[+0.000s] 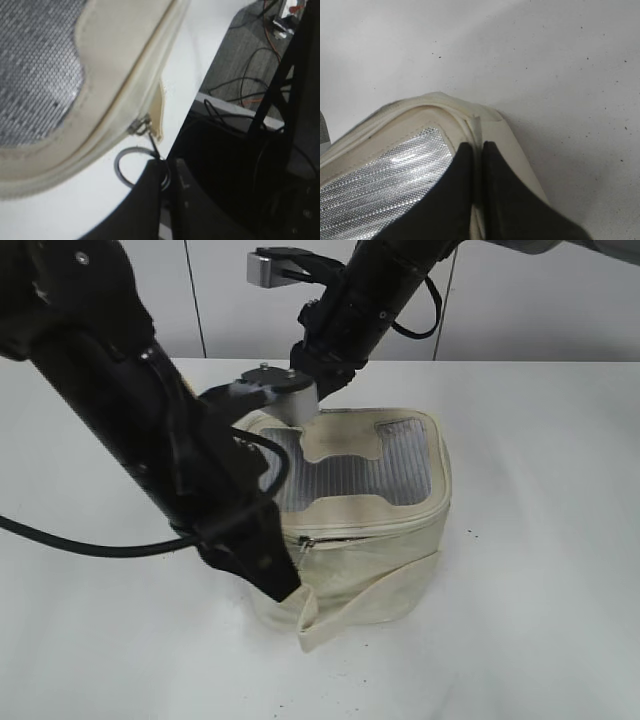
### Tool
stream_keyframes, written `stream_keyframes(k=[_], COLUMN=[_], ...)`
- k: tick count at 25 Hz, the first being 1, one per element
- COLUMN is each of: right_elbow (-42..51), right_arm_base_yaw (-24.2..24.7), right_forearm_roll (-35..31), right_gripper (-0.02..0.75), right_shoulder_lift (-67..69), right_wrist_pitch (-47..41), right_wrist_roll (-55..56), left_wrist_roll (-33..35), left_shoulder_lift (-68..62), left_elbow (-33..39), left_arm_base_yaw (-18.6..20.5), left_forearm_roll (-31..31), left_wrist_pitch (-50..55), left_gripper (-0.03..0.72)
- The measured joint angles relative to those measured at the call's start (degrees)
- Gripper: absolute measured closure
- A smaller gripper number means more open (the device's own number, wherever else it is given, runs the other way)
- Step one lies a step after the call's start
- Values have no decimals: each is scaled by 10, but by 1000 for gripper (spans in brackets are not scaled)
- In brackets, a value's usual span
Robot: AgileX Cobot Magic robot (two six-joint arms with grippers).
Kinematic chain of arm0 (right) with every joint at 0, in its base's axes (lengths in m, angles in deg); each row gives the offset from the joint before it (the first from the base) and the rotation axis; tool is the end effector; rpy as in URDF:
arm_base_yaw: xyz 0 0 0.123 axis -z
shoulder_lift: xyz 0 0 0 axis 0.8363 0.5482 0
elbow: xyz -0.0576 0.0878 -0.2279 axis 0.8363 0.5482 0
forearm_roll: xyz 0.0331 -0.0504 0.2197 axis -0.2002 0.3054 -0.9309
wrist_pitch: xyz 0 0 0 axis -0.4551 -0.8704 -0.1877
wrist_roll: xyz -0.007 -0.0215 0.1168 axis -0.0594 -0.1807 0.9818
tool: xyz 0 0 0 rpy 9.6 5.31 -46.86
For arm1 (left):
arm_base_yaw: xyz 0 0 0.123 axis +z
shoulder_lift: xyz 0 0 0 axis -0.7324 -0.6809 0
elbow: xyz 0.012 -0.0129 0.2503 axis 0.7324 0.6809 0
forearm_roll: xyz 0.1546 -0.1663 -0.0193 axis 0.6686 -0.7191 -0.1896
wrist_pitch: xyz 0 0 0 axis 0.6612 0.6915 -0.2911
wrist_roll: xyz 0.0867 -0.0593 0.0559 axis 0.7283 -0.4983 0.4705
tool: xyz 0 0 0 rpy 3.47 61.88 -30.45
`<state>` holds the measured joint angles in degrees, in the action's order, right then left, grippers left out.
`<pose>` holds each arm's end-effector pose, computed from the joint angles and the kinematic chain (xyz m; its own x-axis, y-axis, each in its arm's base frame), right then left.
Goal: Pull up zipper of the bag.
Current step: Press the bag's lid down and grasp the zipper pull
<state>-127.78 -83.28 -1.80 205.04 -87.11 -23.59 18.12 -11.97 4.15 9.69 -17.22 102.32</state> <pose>0.3707 0.2528 0.1755 -0.4831 -0.7400 -0.4680 -0.8748 0.3859 0.2928 0.1971 -0.2251 0.1800 -0.5316 0.7989 -0.2814 0.8165 0.3951 -0.4209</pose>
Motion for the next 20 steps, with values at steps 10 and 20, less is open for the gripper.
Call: stream_keyframes(k=[10,20], right_elbow=[0,0], right_arm_base_yaw=[0,0], right_forearm_roll=[0,4], right_gripper=[734,675], right_shoulder_lift=[0,-1], right_wrist_pitch=[-1,-1], right_wrist_roll=[2,53], left_wrist_roll=[-33,-56], left_shoulder_lift=[1,2], left_elbow=[5,5], left_arm_base_yaw=[-103,-107], left_forearm_roll=[-59,-43], left_wrist_pitch=[-172,-165], left_gripper=[666,622])
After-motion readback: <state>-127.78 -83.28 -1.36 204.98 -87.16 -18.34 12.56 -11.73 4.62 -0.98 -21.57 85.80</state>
